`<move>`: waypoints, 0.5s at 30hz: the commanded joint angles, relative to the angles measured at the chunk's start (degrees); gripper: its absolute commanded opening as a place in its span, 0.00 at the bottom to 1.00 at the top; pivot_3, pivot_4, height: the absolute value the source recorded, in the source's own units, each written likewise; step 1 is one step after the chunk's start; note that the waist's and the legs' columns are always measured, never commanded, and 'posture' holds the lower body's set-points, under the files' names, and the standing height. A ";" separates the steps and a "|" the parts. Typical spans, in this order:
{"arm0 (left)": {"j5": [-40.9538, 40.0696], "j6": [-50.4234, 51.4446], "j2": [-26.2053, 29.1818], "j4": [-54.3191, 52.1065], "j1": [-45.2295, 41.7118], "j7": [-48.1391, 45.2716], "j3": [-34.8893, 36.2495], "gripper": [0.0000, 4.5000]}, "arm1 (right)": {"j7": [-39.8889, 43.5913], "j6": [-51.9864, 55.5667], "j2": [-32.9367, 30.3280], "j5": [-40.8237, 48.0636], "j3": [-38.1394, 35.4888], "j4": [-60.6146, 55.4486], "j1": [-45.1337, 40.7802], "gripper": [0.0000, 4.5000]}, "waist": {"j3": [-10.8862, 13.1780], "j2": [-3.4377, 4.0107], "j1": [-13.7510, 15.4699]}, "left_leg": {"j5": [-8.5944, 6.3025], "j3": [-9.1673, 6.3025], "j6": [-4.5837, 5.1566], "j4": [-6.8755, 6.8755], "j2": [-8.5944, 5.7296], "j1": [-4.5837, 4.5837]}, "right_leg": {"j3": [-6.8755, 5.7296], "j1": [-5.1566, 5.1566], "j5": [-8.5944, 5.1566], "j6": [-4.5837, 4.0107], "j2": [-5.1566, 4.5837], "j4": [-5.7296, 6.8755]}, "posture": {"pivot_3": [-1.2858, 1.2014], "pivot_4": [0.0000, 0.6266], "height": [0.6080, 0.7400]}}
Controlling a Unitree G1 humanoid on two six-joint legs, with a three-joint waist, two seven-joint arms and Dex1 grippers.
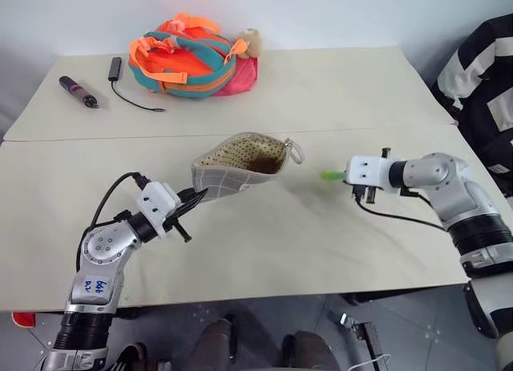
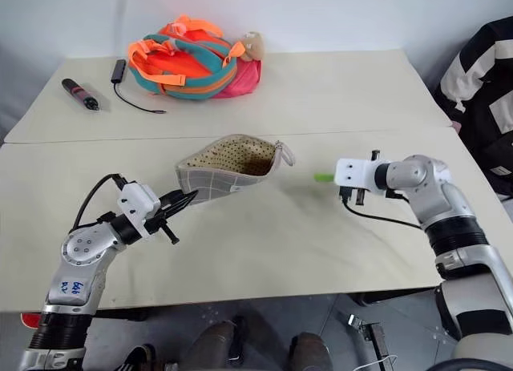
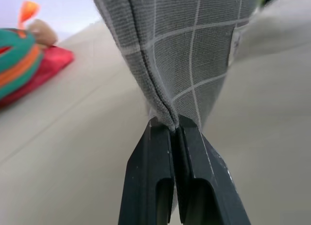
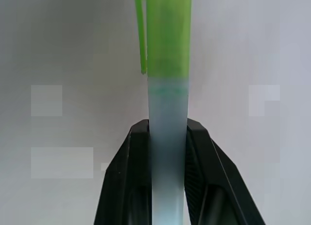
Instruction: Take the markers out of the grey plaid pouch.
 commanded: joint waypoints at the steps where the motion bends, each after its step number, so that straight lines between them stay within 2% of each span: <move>1: -0.07 -0.73 0.11 -2.00 -0.49 0.31 0.13 0.00 | 0.06 -0.27 -0.07 0.32 -1.27 -0.64 -0.78 0.18 | 0.00 0.00 0.10 | 0.00 -0.01 0.00 0.02 0.00 0.02 | 0.00 0.02 0.00 0.00 0.00 0.01 | 0.52 0.24 1.00; 9: -0.31 -0.42 0.12 -1.69 -0.61 -0.26 -0.08 0.00 | 3.42 3.77 1.11 3.97 -3.69 -4.02 -1.11 0.75 | 0.00 0.00 0.30 | 0.00 -0.07 0.00 0.09 -0.01 0.01 | -0.02 0.06 0.00 0.00 0.00 0.00 | 0.52 0.24 1.00; 12: -0.34 -0.25 -0.05 -1.67 -0.58 -0.38 -0.33 0.00 | 9.28 16.28 4.75 17.12 -9.99 -12.30 -3.85 0.75 | 0.01 0.01 0.09 | 0.00 -0.07 0.01 0.08 -0.01 0.00 | -0.02 0.05 0.01 -0.01 0.00 0.00 | 0.52 0.24 1.00; 15: -0.49 -0.15 -0.17 -1.45 -0.61 -0.56 -0.62 0.00 | 12.02 21.36 6.47 23.21 -12.09 -18.42 -5.77 0.75 | 0.05 0.09 0.18 | 0.00 -0.06 0.00 0.07 0.04 0.00 | 0.00 0.03 0.03 -0.04 0.04 0.03 | 0.52 0.24 1.00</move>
